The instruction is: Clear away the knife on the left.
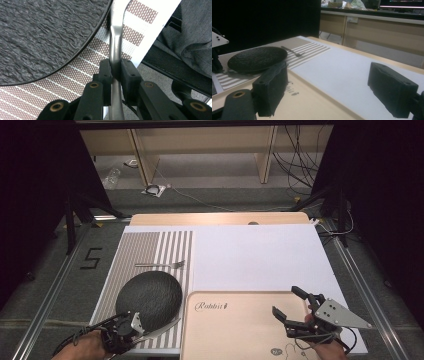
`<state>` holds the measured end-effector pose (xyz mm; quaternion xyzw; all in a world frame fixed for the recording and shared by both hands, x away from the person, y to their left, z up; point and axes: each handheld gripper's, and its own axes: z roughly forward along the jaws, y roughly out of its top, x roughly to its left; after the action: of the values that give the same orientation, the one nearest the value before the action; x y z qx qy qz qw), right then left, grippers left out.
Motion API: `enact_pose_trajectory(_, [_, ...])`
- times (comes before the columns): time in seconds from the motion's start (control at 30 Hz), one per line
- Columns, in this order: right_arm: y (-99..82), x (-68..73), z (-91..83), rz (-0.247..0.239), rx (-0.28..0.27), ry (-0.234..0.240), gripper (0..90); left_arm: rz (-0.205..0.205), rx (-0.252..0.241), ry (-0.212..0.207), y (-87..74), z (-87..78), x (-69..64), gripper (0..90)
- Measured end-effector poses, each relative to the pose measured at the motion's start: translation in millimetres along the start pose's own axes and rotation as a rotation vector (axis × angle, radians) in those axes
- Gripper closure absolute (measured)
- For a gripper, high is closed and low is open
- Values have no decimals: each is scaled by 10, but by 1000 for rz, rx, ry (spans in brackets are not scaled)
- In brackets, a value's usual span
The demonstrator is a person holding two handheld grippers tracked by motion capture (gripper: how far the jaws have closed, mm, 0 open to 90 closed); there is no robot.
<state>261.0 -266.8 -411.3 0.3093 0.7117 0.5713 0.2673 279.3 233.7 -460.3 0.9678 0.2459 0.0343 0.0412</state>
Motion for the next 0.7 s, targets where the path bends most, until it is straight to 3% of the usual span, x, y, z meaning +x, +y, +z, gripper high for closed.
enact_pose_trajectory(0.7, [-6, 7, 14, -1, 1, 11, 173, -22, -18, 14, -21, -191, -154, 794])
